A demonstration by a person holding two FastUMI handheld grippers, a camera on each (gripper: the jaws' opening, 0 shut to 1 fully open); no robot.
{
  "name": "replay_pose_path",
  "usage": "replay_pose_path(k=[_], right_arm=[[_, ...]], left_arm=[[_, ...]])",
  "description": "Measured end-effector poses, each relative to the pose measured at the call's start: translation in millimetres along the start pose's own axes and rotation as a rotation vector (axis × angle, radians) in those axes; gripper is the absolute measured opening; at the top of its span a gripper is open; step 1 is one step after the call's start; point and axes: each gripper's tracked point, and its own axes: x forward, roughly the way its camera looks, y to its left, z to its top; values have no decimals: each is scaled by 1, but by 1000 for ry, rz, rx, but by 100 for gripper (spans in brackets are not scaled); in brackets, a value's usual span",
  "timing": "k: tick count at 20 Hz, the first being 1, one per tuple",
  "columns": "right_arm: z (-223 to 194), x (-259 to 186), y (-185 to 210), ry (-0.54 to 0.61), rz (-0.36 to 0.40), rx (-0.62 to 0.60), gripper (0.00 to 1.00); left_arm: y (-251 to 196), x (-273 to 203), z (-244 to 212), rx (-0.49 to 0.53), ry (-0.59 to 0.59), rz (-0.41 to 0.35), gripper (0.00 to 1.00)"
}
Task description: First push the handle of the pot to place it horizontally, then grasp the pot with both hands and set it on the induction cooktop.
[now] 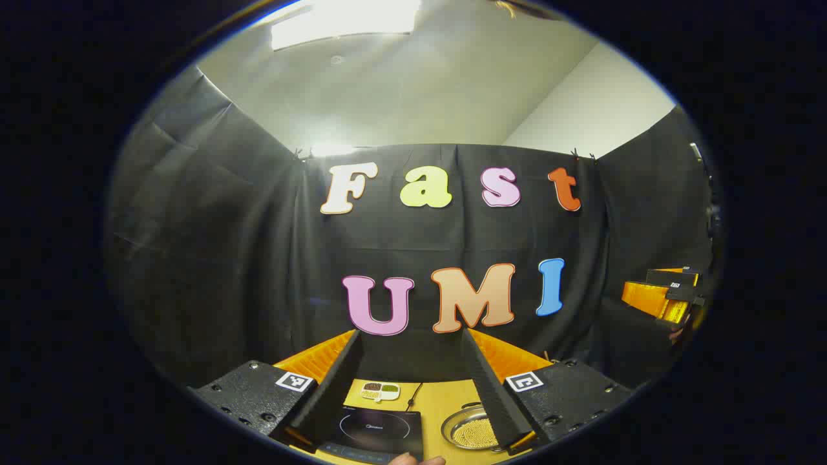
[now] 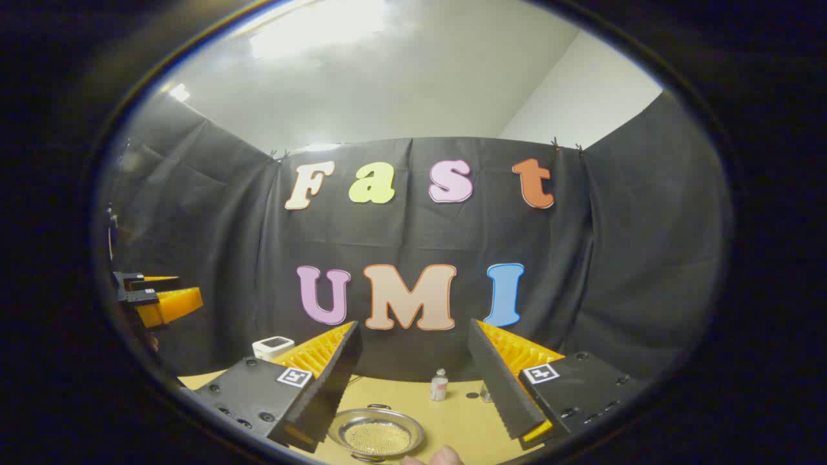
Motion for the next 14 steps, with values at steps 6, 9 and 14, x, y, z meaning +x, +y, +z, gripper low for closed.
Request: replay_pose_path(k=[6, 9, 14], right_arm=[[-5, 4, -32, -3, 33, 42, 97], [-9, 7, -43, -6, 53, 49, 97], [-27, 11, -58, 6, 90, 91, 97]], left_arm=[[-22, 2, -8, -35, 45, 35, 88], [-28, -1, -12, -18, 59, 62, 88], [-33, -10, -20, -25, 112, 124, 88]])
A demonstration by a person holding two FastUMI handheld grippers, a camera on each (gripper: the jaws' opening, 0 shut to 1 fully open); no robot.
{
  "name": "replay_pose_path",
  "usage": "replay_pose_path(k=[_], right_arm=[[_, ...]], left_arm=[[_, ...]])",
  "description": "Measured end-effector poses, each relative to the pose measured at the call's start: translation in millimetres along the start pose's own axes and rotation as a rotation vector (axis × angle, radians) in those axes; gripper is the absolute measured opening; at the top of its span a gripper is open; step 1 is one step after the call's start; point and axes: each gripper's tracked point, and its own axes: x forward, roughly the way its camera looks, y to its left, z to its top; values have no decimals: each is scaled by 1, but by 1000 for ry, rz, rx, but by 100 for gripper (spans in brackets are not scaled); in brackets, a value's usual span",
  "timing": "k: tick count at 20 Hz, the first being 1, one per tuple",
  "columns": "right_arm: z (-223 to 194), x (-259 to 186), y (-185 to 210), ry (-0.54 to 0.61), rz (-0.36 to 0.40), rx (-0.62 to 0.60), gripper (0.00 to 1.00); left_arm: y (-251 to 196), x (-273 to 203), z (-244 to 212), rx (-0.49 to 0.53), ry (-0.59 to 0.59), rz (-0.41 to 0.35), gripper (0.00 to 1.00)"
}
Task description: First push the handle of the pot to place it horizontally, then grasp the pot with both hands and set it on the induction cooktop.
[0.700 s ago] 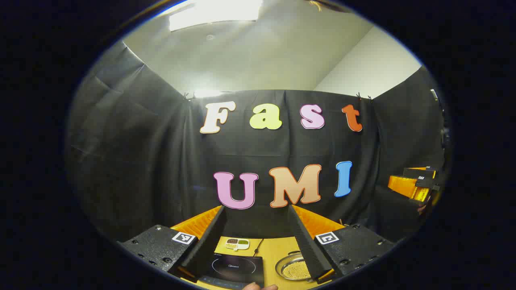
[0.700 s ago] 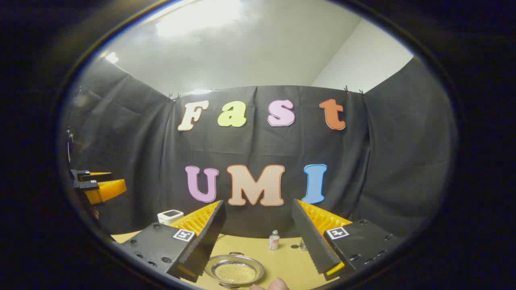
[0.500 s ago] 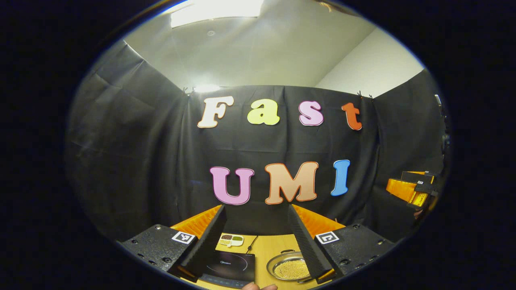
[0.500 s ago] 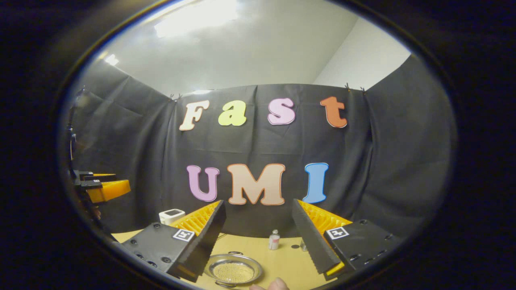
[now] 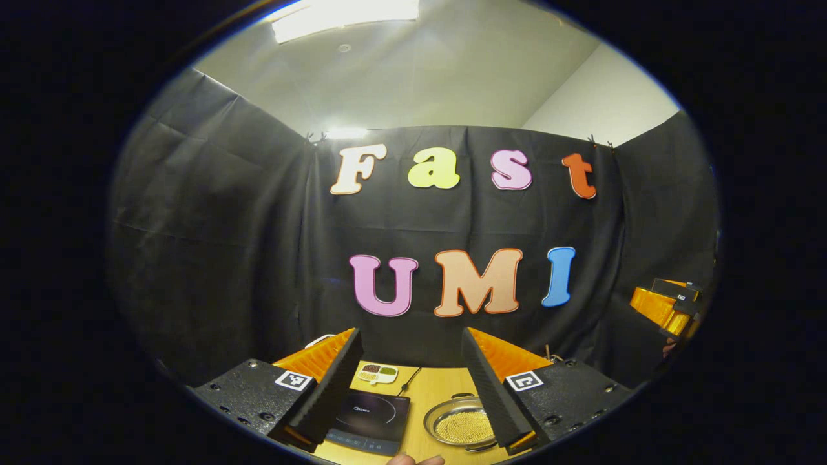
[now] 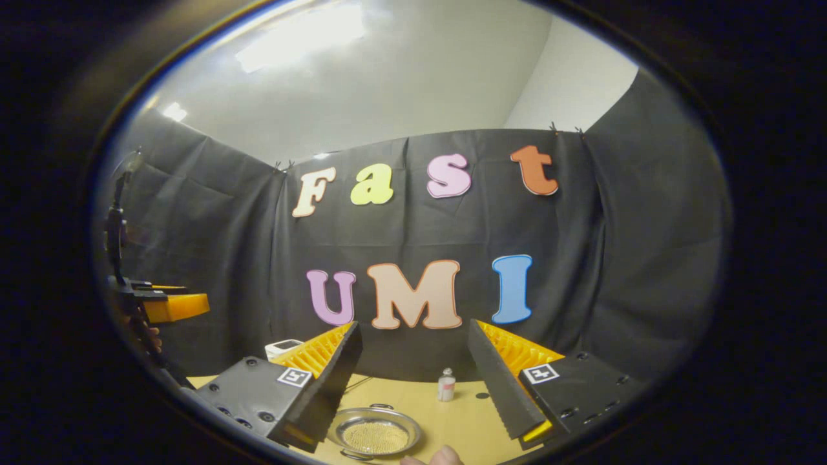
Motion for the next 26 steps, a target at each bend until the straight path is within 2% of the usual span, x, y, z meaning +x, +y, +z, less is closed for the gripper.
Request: replay_pose_path(k=[1, 4, 5, 6, 7, 10, 11, 12, 15, 16, 17, 19, 20, 21, 22, 23, 24, 25, 26], right_arm=[[-3, 1, -3, 2, 1, 1, 97], [-13, 0, -12, 8, -22, 18, 97], [-14, 1, -12, 10, -27, 34, 97], [-15, 3, -12, 9, -29, 46, 97], [-20, 5, -9, 19, -21, 53, 96], [-50, 12, 10, 88, 13, 68, 91], [-60, 15, 18, 115, 24, 65, 91], [-70, 18, 25, 138, 33, 59, 91], [-105, 26, 52, 233, 58, 75, 91], [-117, 28, 61, 264, 68, 89, 87], [-126, 33, 71, 292, 75, 98, 77], [-147, 41, 93, 351, 98, 115, 66], [-158, 47, 101, 376, 96, 124, 65], [-168, 52, 108, 398, 88, 134, 53], [-180, 57, 115, 423, 76, 142, 37], [-192, 61, 122, 447, 70, 152, 21], [-204, 64, 131, 473, 68, 161, 18], [-217, 65, 135, 506, 57, 158, 30], [-238, 68, 141, 555, 52, 158, 18]], left_arm=[[-1, 0, 0, -1, 4, 12, 93], [-5, 1, -5, 19, 21, 18, 93], [-8, 2, -6, 26, 21, 15, 88], [-9, 5, -6, 31, 19, 12, 93], [-11, 6, -8, 32, 21, 8, 93], [-7, 13, -16, 25, 34, 9, 93], [-2, 15, -18, 25, 33, 12, 93], [4, 19, -20, 29, 34, 12, 89], [22, 34, -27, 34, 32, 10, 89], [29, 39, -28, 25, 29, 13, 89], [35, 46, -30, 13, 23, 14, 89], [48, 58, -37, -4, 30, 11, 88], [54, 64, -40, -9, 30, 4, 89], [59, 70, -44, -13, 27, -5, 89], [64, 76, -47, -13, 26, -14, 89], [71, 82, -52, -11, 30, -21, 93], [76, 89, -59, -12, 39, -29, 93], [79, 94, -65, -17, 46, -38, 89], [83, 99, -71, -28, 51, -47, 89]])
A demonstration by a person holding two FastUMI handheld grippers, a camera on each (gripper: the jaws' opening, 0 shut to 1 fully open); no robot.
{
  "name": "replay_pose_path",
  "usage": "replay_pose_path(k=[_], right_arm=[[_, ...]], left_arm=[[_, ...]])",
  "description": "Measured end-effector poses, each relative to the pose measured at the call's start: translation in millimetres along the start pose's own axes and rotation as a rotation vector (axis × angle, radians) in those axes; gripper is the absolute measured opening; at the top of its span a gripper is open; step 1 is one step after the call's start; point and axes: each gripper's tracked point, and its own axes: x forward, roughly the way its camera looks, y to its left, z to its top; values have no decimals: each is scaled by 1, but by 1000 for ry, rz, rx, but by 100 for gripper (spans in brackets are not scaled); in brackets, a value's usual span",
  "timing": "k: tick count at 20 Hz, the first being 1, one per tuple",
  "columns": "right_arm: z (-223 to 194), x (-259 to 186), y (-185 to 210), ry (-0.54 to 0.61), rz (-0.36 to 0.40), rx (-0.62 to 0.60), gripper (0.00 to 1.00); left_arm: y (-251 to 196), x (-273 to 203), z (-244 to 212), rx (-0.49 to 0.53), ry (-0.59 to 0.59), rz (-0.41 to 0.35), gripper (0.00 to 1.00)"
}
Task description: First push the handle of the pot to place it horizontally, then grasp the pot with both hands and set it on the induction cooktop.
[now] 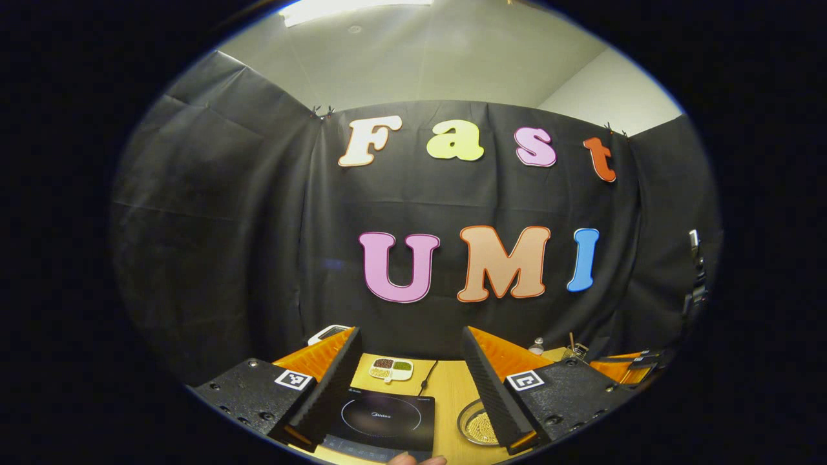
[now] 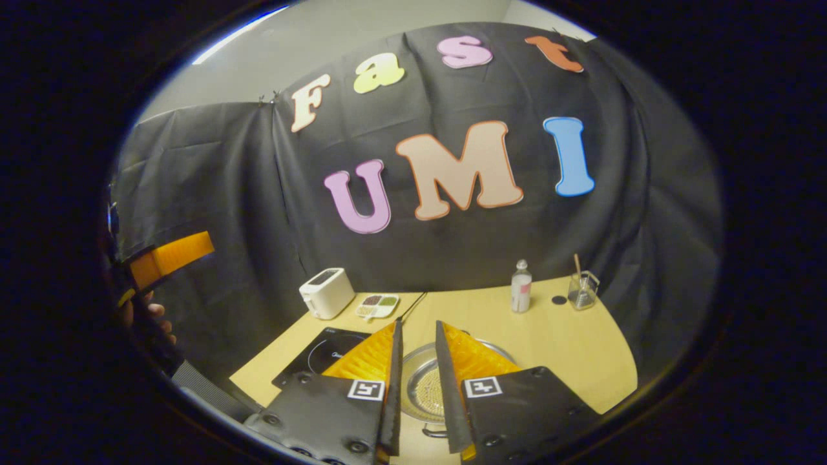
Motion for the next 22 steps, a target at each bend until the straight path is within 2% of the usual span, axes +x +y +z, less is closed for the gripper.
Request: replay_pose_path(k=[2, 3, 5, 6, 8, 9, 12, 13, 14, 15, 16, 17, 22], right_arm=[[-31, 17, 5, 89, -4, -1, 5], [-42, 12, 6, 126, 0, 0, 0], [-81, 30, 14, 211, 41, -17, 7], [-93, 33, 15, 247, 55, -37, 2], [-115, 43, 8, 308, 65, -65, 2], [-126, 47, 9, 334, 78, -59, 3], [-158, 55, 16, 422, 139, -27, 0], [-173, 56, 18, 457, 162, -18, 3], [-186, 57, 20, 490, 184, -16, 0], [-198, 57, 19, 525, 195, -20, 3], [-207, 58, 17, 552, 204, -15, 3], [-216, 60, 16, 569, 212, -11, 3], [-256, 58, 13, 679, 243, -68, 0]], left_arm=[[6, 9, -11, -19, 16, -18, 89], [10, 13, -19, -19, 32, -20, 94], [17, 19, -23, -23, 44, -12, 94], [19, 22, -24, -26, 45, -6, 93], [22, 28, -31, -28, 65, 18, 93], [24, 31, -37, -28, 83, 34, 88], [22, 37, -40, -34, 97, 61, 89], [23, 39, -43, -33, 105, 73, 94], [24, 41, -47, -36, 113, 85, 93], [26, 42, -50, -40, 124, 98, 93], [28, 43, -52, -42, 132, 113, 89], [30, 43, -54, -42, 135, 126, 94], [39, 41, -64, -34, 161, 173, 94]])
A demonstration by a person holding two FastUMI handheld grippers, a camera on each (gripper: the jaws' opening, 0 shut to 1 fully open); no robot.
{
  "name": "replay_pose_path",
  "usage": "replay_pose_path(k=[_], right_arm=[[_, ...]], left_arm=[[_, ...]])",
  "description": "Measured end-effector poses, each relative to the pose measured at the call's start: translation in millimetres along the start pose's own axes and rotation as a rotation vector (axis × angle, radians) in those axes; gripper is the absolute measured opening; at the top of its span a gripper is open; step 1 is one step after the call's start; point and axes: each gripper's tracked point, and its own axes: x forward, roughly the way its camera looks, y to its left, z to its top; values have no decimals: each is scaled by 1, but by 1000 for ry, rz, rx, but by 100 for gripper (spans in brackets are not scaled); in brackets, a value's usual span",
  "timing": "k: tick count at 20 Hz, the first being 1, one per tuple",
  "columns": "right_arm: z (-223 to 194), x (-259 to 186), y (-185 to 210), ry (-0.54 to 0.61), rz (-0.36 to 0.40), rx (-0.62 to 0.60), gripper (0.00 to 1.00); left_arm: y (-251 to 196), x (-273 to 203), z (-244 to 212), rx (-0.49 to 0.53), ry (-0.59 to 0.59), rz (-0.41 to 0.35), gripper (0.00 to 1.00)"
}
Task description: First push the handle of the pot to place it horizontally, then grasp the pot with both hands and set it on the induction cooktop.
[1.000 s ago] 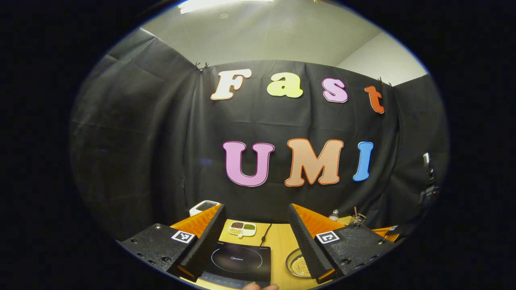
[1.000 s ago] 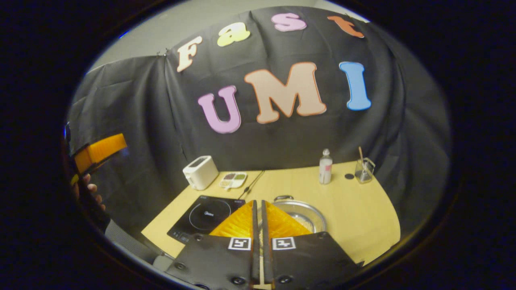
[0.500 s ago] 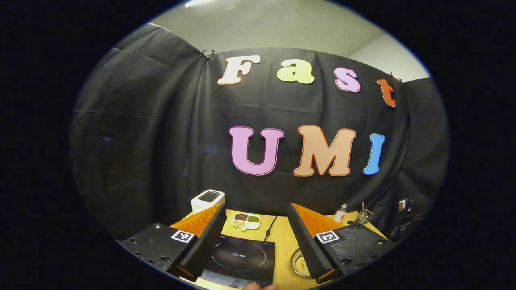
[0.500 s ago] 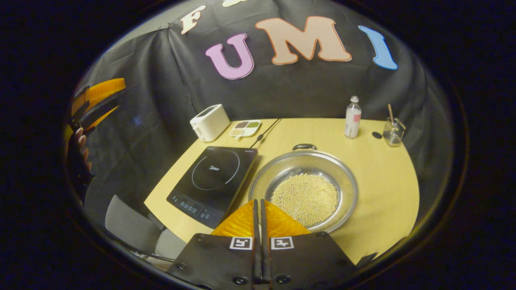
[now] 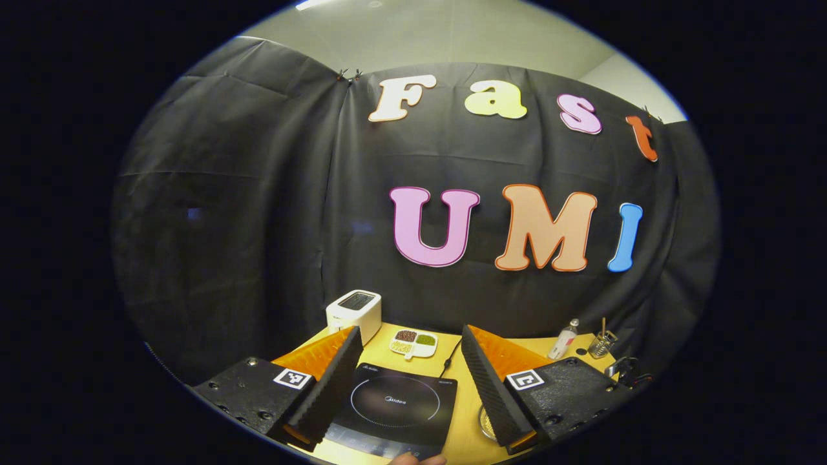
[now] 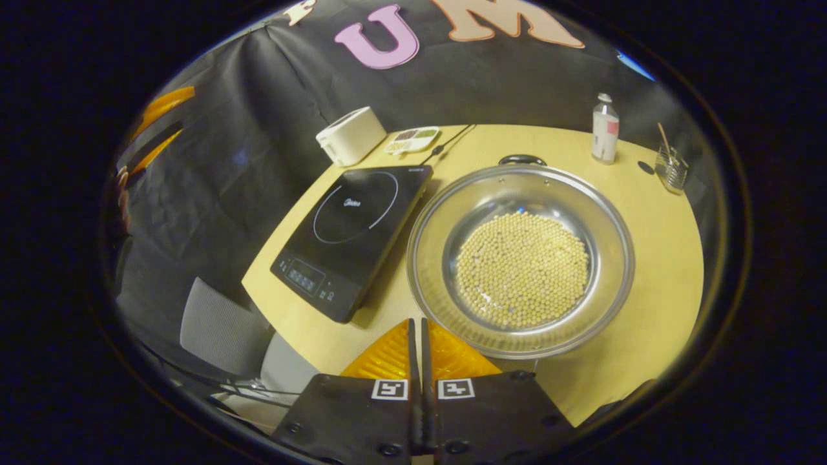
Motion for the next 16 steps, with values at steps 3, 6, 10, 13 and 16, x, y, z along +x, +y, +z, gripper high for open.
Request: replay_pose_path(k=[3, 6, 10, 13, 16], right_arm=[[-25, 9, -6, 75, -13, 0, 3], [-41, 15, -19, 139, -45, 5, 3], [-44, 10, -31, 153, -68, 31, 0], [-45, 9, -44, 159, -97, 38, 3], [-47, 3, -59, 152, -119, 75, 3]], left_arm=[[5, -5, -2, -4, 2, 18, 92], [11, -8, -4, 3, 3, 29, 99], [13, -9, -5, -2, 1, 31, 99], [7, -6, -6, -5, 3, 19, 99], [2, -5, -6, -3, 3, 6, 94]])
